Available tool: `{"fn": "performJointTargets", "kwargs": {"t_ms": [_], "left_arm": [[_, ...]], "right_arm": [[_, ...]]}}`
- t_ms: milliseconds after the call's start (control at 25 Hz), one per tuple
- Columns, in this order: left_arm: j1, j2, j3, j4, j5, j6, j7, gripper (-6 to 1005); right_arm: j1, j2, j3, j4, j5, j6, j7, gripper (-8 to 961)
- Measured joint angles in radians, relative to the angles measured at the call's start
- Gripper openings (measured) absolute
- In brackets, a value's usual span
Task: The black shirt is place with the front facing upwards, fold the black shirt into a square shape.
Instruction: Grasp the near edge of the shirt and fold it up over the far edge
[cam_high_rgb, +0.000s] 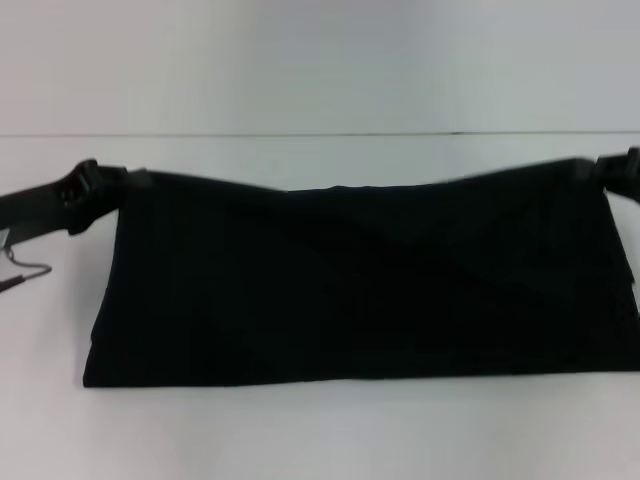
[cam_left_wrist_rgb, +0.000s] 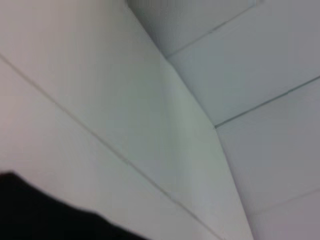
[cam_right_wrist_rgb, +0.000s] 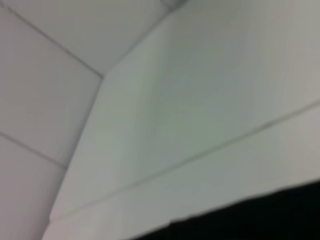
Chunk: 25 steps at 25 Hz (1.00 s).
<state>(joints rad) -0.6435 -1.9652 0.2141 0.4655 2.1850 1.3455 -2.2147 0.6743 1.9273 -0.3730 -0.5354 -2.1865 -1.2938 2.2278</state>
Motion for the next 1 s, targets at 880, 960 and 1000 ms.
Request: {"fn": "performJointTargets", "kwargs": {"t_ms": [880,960,1000], "left_arm": [[-0.093,-0.133,0.010,-0.003,-0.086,-0.404,0.151,83],[-0.099,-0.144,0.010,-0.004,-0.097,-0.429,0.157,97],[-0.101,-0.151,0.010,-0.004,-0.106,-0.441,0.172,104]], "right_arm": [[0.069,0.123,-0.004,0.129,0.206,0.484,-0.277,143],[0.073,0.127,-0.015,0.136,0.206,0.517,-0.289,151],[0.075,0.129,-0.021,0.137,0.207,0.530,-0.299,155]]}}
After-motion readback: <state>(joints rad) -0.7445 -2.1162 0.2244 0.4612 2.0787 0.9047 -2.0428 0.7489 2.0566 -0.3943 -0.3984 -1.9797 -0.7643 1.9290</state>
